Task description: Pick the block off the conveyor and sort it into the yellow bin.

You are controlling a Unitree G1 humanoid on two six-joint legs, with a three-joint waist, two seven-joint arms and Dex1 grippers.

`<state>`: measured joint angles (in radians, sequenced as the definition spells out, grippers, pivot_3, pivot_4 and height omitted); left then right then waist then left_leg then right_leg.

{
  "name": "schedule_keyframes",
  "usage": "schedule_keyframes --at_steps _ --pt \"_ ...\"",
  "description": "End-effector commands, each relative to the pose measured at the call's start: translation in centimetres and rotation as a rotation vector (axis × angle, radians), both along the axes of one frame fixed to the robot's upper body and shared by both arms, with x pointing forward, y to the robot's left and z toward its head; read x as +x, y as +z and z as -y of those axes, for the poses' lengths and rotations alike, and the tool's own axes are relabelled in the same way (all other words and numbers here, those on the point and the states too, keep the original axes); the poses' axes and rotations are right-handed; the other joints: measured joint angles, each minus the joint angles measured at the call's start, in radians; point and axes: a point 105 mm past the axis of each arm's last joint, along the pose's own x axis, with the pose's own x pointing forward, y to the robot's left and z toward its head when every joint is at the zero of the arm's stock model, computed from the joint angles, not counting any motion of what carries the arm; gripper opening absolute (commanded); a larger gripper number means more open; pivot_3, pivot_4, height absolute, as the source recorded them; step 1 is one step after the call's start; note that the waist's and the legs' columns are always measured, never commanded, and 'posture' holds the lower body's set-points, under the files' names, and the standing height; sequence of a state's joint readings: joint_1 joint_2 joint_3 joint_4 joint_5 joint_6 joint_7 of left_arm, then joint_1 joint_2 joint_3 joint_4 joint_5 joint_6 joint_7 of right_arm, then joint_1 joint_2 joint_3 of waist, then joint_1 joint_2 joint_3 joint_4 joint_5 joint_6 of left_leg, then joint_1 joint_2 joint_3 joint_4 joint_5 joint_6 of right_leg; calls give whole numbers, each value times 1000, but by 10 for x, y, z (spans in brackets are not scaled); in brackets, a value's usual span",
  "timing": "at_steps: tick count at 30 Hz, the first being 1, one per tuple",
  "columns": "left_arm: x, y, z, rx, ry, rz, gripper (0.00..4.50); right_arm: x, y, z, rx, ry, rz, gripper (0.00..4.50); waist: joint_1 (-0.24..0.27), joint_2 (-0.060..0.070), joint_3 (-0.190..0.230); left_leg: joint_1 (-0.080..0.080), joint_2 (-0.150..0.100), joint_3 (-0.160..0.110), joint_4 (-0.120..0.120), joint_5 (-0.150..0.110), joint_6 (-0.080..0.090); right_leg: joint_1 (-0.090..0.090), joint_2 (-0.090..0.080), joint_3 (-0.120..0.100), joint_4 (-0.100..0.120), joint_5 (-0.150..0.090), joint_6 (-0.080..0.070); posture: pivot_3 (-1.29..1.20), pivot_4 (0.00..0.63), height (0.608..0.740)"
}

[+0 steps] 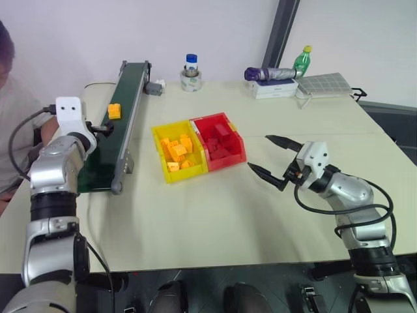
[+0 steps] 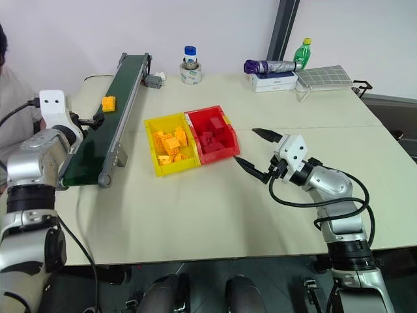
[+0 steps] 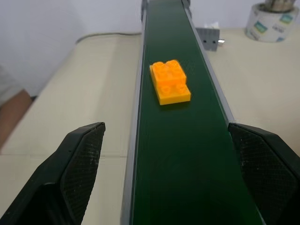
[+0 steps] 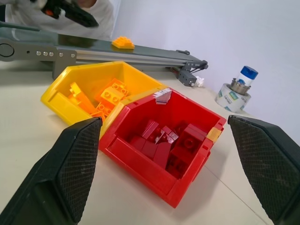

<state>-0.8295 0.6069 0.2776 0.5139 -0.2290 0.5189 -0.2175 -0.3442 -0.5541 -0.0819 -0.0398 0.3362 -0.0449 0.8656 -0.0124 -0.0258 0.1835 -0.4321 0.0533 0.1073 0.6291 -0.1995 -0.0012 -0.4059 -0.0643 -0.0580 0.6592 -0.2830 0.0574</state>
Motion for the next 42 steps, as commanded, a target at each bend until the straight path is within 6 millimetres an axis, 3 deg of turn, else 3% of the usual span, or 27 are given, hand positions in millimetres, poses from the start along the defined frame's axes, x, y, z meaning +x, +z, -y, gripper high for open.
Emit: schedule_keyframes --at_steps 1,8,19,22,26,27,30,34,37,40,42 --pt "7 19 -3 25 -11 73 4426 -6 13 -2 7 4 54 4500 1 0 0 0 0 0 0 0 0 0 0 0 0 0 0 0 150 740" --pt "19 17 -3 1 -30 73 4426 -9 13 -1 7 -4 53 4500 1 0 0 0 0 0 0 0 0 0 0 0 0 0 0 0 150 740" --pt "30 -3 16 -22 -85 32 4426 -9 14 -1 2 -4 55 4500 1 -1 0 -1 0 1 2 0 0 0 1 -1 0 1 2 0 150 740" --pt "30 -12 21 -37 -91 7 3583 -9 14 -1 0 -4 56 4500 1 -1 0 -1 0 1 2 0 0 0 1 -1 0 1 2 0 150 740" --pt "27 -8 22 -35 -85 40 1580 -9 14 0 0 -6 56 4500 1 -1 0 -1 0 1 2 0 0 0 1 -1 1 1 2 0 150 740" --pt "26 -8 21 -30 -82 42 1300 -9 14 0 -1 -6 56 4500 0 -1 0 -1 0 1 2 0 0 0 1 -1 1 1 2 0 150 740" --pt "22 -4 21 -36 -79 67 1357 -8 14 0 0 -7 56 4500 -1 -1 0 -1 0 1 2 0 0 0 1 -1 1 1 2 0 150 740" --pt "17 27 54 -59 -236 196 1357 -8 14 0 0 -4 56 4500 4 -1 0 -1 0 0 3 0 0 0 1 -1 2 1 2 0 150 740" --pt "6 43 98 -13 -443 267 1357 -7 14 0 0 -2 54 4500 6 -1 1 -1 -1 0 4 0 0 1 0 0 3 1 2 0 150 740" --pt "-7 37 142 -52 -633 248 1357 -6 14 -1 -1 2 53 4500 4 -1 0 -1 -2 0 4 0 0 1 0 0 3 1 3 0 150 740" --pt "-6 29 157 -9 -639 230 1357 -5 14 -2 0 3 53 4500 3 -1 0 -1 -1 0 4 1 1 1 0 0 3 1 3 0 150 740"
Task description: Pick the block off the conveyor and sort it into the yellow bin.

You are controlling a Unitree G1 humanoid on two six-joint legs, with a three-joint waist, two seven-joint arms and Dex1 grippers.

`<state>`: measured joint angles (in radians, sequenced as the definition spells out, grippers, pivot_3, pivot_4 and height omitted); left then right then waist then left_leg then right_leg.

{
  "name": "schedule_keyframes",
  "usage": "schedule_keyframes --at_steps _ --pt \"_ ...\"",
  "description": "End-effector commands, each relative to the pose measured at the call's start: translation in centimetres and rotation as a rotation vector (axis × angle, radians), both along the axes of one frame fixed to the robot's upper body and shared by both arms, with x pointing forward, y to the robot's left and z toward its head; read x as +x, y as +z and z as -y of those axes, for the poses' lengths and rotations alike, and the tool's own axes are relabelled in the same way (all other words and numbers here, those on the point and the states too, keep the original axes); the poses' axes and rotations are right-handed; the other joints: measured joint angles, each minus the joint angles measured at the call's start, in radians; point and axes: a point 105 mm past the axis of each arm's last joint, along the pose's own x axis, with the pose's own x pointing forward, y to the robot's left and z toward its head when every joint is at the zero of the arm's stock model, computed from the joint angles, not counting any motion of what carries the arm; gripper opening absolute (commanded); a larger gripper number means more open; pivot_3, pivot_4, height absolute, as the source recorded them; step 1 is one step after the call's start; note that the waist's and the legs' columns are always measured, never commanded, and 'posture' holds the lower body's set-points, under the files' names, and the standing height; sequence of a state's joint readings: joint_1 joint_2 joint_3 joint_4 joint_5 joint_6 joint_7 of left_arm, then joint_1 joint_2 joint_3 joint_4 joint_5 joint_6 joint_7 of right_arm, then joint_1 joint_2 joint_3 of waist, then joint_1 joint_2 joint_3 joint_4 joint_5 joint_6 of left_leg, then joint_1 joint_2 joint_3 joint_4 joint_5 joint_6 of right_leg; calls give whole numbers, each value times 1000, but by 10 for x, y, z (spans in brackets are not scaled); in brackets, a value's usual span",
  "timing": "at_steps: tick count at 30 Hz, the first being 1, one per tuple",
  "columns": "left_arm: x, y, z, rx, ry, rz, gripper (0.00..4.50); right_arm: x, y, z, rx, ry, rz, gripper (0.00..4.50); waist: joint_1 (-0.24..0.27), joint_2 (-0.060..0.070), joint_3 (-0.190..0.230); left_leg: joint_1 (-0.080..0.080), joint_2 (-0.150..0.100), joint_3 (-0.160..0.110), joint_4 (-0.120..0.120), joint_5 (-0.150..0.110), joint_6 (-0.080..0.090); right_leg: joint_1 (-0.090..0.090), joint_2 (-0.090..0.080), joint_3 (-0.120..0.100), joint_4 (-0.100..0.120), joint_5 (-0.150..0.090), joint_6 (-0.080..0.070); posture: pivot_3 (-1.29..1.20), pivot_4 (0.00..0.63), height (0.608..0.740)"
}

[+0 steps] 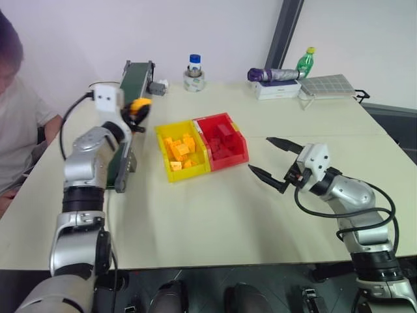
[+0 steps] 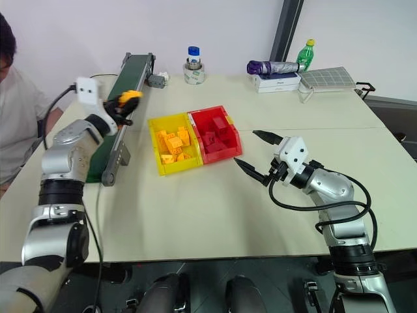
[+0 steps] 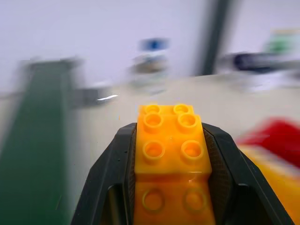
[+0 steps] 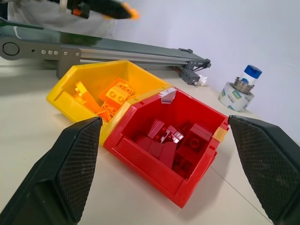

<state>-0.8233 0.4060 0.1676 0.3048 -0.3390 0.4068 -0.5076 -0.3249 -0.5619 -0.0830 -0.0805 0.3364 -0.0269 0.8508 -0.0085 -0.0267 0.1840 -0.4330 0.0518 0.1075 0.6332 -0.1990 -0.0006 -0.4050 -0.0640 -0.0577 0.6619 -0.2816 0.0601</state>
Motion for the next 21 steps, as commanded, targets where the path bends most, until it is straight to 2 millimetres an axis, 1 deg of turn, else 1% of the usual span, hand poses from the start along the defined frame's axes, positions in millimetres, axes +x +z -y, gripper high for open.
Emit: schedule_keyframes --at_steps 1,2,4,7,11,13,14,16,17,19,21 --pt "-3 -5 25 45 -40 0 1357 -1 13 -1 5 9 51 4500 -1 0 0 0 0 0 0 0 0 0 0 0 1 0 0 0 150 740" --pt "-1 -10 30 46 -32 -12 1357 -1 14 -1 4 10 52 4500 -3 0 0 0 0 0 0 1 0 0 0 0 1 0 0 0 150 740" --pt "4 -18 35 35 -2 -35 1357 -1 16 -2 4 9 57 4500 -6 0 0 1 1 0 0 1 0 0 1 0 1 0 0 0 150 740" --pt "7 -23 33 35 52 -34 1357 -4 17 0 3 1 62 4500 -6 0 0 1 1 0 0 1 0 -1 2 1 1 0 0 0 150 740" --pt "8 -27 30 -2 48 -47 1357 -7 14 2 1 -11 54 4500 -2 0 0 1 1 -1 0 1 0 -1 1 1 1 0 0 0 150 740" --pt "10 -27 24 15 81 -36 2383 -7 13 2 2 -13 53 4500 -1 0 0 1 0 0 0 1 0 -1 1 1 1 0 0 0 150 740" --pt "11 -26 21 14 94 -36 2659 -7 14 2 3 -13 54 4500 -1 0 0 1 0 0 0 1 0 -1 1 1 1 0 0 0 150 740" --pt "9 -19 17 -2 97 -9 3747 -7 15 1 4 -14 56 4500 -2 0 0 1 0 0 0 1 0 -1 1 1 1 0 0 0 150 740" --pt "8 -15 16 -10 94 5 4167 -7 16 1 4 -14 56 4500 -2 0 0 1 0 0 0 1 0 -1 1 1 1 0 0 0 150 740" --pt "-1 -5 14 -2 34 46 4167 -6 15 1 5 -11 56 4500 -3 0 0 1 0 -1 0 1 0 -1 1 1 1 0 0 0 150 740" --pt "-7 -1 7 -25 20 55 4167 -5 15 0 6 -7 55 4500 -6 0 0 1 1 -1 0 1 0 -1 1 1 1 0 0 0 150 740"
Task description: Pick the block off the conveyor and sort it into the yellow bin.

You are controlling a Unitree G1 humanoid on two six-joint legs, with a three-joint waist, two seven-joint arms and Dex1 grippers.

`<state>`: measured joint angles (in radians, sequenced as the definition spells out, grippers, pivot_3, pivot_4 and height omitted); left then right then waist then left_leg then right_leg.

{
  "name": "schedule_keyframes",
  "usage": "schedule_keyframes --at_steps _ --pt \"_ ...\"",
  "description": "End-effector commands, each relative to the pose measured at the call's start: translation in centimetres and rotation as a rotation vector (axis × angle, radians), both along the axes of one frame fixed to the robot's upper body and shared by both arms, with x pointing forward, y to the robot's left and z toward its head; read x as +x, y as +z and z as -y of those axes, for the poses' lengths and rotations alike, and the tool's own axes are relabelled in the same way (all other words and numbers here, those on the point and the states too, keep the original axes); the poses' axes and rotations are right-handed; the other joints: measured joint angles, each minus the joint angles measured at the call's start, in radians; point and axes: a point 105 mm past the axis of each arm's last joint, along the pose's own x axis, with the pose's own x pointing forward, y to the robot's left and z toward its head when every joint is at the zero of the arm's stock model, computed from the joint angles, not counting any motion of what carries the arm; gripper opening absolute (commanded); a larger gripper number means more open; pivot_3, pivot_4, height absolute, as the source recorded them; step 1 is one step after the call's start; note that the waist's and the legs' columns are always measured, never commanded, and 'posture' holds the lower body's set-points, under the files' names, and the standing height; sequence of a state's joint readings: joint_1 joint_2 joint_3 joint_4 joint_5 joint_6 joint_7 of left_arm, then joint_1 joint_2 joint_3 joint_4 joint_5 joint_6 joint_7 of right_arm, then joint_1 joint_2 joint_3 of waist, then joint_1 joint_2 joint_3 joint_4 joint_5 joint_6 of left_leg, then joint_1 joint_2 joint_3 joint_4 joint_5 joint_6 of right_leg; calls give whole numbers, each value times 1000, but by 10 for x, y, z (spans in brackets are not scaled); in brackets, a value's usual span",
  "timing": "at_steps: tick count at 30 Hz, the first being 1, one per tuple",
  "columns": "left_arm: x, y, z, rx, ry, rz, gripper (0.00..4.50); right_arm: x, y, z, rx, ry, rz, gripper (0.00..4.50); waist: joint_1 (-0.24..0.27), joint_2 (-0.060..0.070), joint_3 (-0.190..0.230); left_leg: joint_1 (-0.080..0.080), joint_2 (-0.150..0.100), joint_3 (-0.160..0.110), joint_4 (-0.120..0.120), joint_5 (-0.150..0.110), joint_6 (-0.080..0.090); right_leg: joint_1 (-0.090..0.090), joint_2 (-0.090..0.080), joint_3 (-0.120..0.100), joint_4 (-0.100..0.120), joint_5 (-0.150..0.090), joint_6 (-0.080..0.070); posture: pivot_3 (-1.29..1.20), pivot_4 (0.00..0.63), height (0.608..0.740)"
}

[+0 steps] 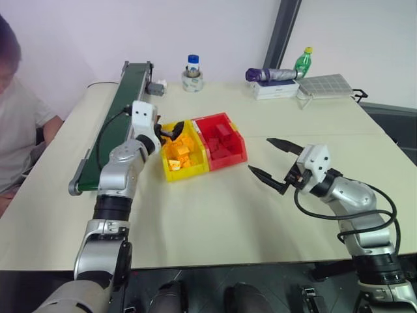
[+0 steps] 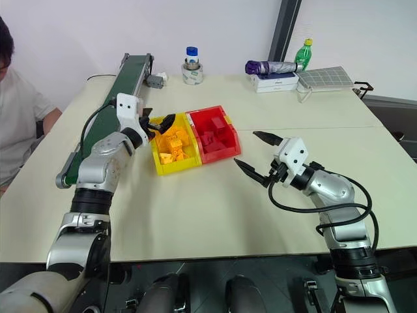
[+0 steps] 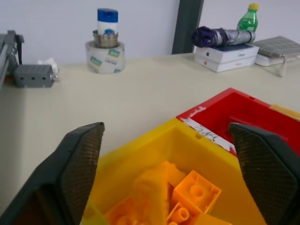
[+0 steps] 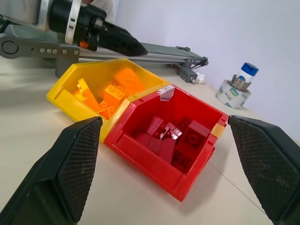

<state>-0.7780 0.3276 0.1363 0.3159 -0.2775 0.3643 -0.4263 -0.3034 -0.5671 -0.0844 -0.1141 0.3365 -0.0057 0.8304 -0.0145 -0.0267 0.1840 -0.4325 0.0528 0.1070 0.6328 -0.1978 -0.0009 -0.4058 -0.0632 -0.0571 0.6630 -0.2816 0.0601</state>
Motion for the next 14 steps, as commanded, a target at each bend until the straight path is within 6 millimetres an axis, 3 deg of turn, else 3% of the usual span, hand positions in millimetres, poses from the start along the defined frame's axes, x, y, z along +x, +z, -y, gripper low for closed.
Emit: schedule_keyframes --at_steps 1,5,8,14 --pt "-13 26 -11 -10 -31 83 4167 -2 16 -1 7 10 62 4500 1 0 0 0 0 0 0 0 0 0 0 0 0 0 0 0 150 740" --pt "-47 35 -29 -33 -156 83 4167 0 16 -3 11 22 63 4500 -4 0 0 0 0 0 0 0 0 0 0 0 0 0 0 0 150 740" --pt "-70 26 -46 47 -187 40 4167 2 16 -4 9 31 62 4500 -4 0 0 0 1 0 -1 0 0 -1 0 0 0 0 0 0 150 740" --pt "-98 9 -57 150 -262 -7 4167 2 16 -4 10 36 63 4500 6 0 0 0 0 -1 0 1 -2 1 -3 0 -1 -2 -4 0 150 740"
